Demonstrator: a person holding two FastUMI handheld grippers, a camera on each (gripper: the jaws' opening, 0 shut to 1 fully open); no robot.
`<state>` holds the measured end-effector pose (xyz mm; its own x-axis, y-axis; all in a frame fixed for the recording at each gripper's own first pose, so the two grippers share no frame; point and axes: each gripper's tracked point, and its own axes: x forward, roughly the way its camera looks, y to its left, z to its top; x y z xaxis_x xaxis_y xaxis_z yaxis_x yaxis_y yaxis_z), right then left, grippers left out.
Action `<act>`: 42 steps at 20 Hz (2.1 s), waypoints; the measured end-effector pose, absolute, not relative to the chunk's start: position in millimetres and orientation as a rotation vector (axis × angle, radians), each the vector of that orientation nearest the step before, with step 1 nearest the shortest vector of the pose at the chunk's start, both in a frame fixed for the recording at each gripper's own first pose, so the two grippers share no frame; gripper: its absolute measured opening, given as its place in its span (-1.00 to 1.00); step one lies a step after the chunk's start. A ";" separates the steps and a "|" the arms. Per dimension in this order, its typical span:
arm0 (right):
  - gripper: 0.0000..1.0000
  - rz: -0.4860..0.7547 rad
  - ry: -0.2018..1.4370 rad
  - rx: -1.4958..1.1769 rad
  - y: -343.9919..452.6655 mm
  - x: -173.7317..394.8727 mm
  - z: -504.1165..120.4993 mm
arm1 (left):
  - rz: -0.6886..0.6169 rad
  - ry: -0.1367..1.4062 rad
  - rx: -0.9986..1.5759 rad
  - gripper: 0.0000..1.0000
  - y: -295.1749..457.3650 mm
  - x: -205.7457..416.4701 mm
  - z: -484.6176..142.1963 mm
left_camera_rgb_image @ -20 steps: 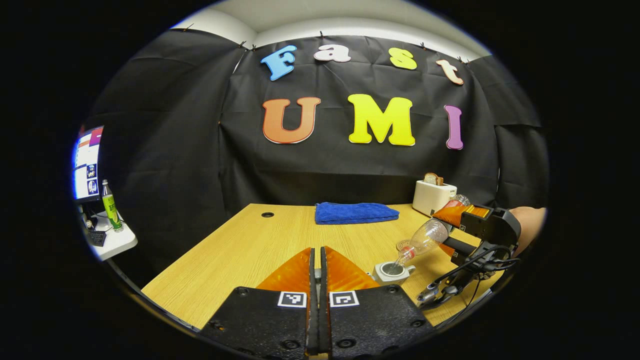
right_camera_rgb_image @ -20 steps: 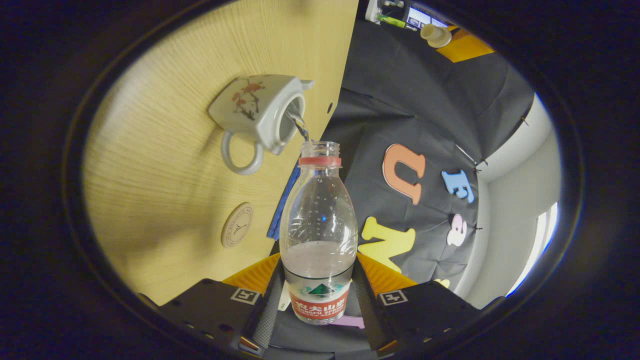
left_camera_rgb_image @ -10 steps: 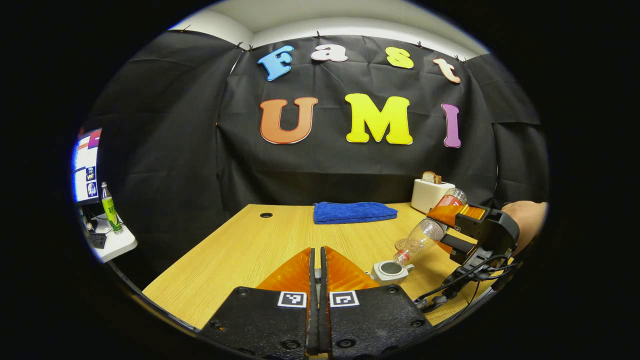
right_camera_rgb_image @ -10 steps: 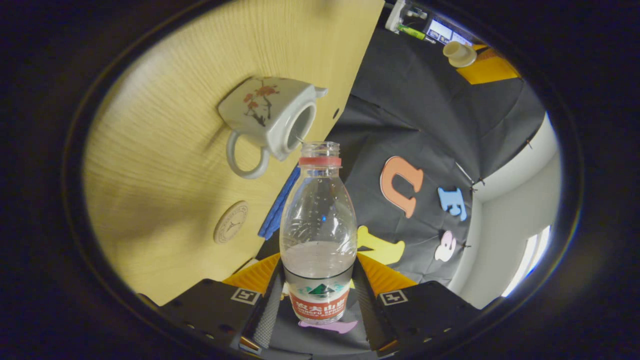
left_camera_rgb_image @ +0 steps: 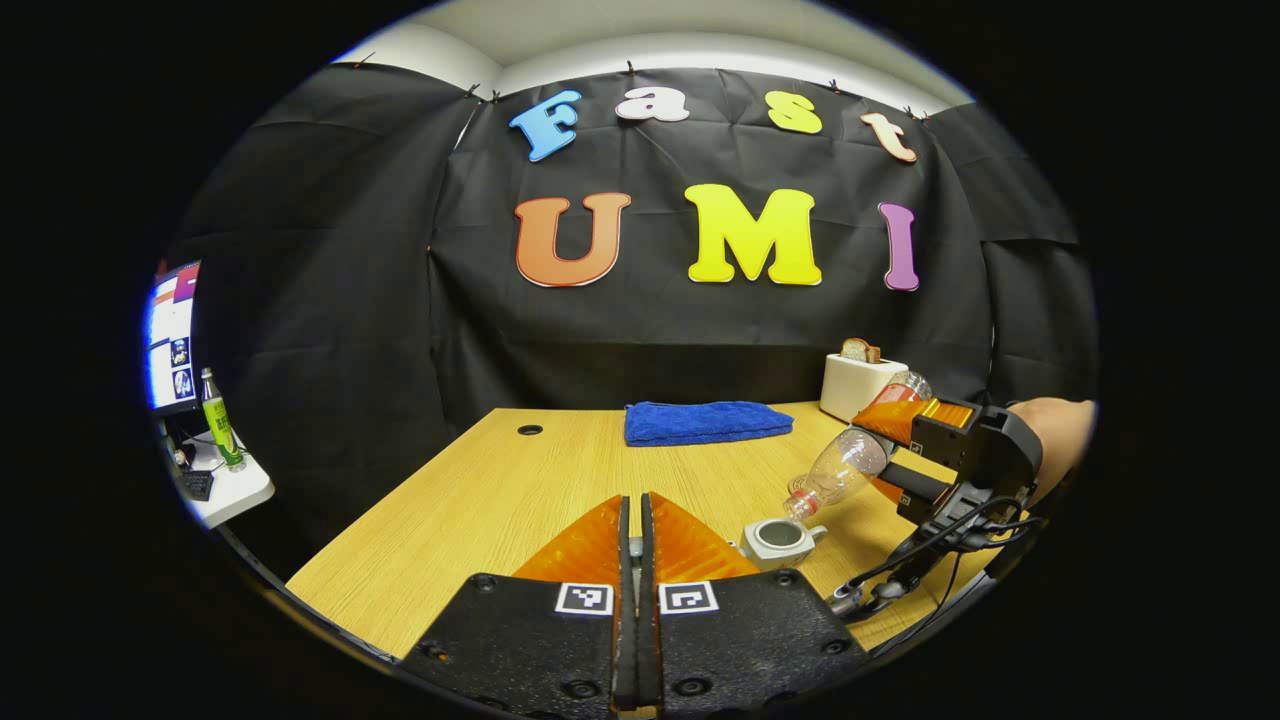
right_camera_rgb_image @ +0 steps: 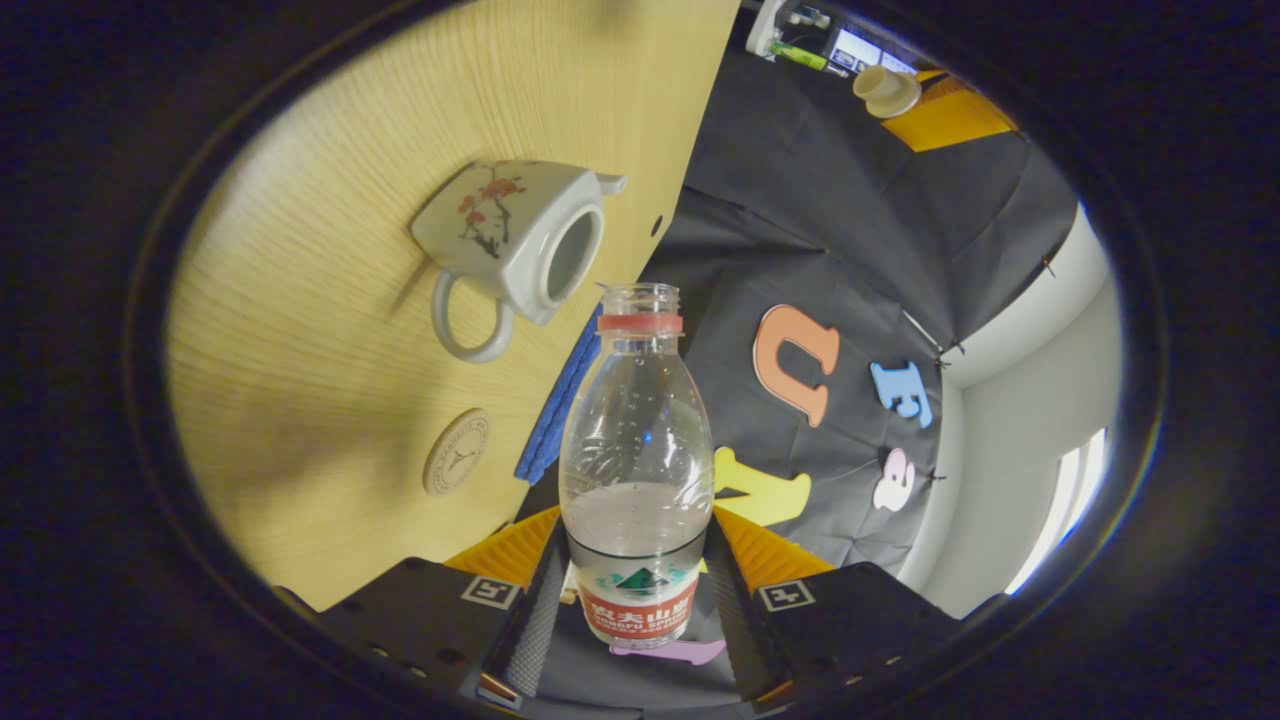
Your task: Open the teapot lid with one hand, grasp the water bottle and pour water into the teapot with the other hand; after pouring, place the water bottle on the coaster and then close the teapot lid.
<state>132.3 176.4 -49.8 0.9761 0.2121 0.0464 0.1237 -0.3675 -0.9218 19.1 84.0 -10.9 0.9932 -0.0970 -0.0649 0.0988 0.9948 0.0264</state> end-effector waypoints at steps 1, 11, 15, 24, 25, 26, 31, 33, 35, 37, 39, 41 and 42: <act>0.45 0.105 -0.233 -1.935 175.8 134.0 -53.0 | -0.099 0.062 0.026 -0.94 83.7 19.1 -11.0; 0.42 0.233 -0.166 -1.545 176.0 137.0 -59.0 | -0.079 0.071 0.008 -0.94 85.3 19.5 -12.7; 0.46 0.276 -0.122 -1.209 174.8 151.2 -35.7 | -0.082 0.063 0.002 -0.94 85.0 18.6 -10.0; 0.41 0.306 0.055 -0.343 148.8 207.5 -23.2 | -0.104 0.021 0.029 -0.94 72.4 14.2 0.3; 0.42 0.306 0.091 -0.263 149.9 215.7 -31.6 | -0.105 0.022 0.033 -0.94 69.2 14.8 -0.7; 0.45 0.307 0.121 -0.222 150.0 221.9 -39.7 | -0.103 0.026 0.033 -0.94 69.3 15.0 -2.5; 0.42 0.336 0.155 -0.116 156.2 238.5 -68.0 | -0.114 0.044 0.054 -0.94 58.4 18.3 -9.5; 0.42 0.343 0.167 -0.068 157.2 245.6 -75.5 | -0.121 0.045 0.056 -0.94 52.7 20.1 -11.1; 0.45 0.328 0.179 -0.034 155.5 250.1 -81.2 | -0.107 0.048 0.050 -0.94 51.8 21.6 -13.3; 0.46 0.318 0.177 -0.035 152.2 253.5 -85.7 | -0.107 0.045 0.047 -0.94 45.2 22.5 -12.9; 0.51 0.326 0.166 -0.032 152.2 255.3 -85.8 | -0.108 0.044 0.047 -0.94 40.0 24.7 -13.4; 0.51 0.344 0.164 -0.023 153.4 253.8 -84.2 | -0.110 0.043 0.047 -0.94 35.2 24.7 -14.7; 0.53 0.347 0.163 -0.017 151.4 253.1 -84.6 | -0.108 0.041 0.052 -0.94 32.9 26.7 -15.0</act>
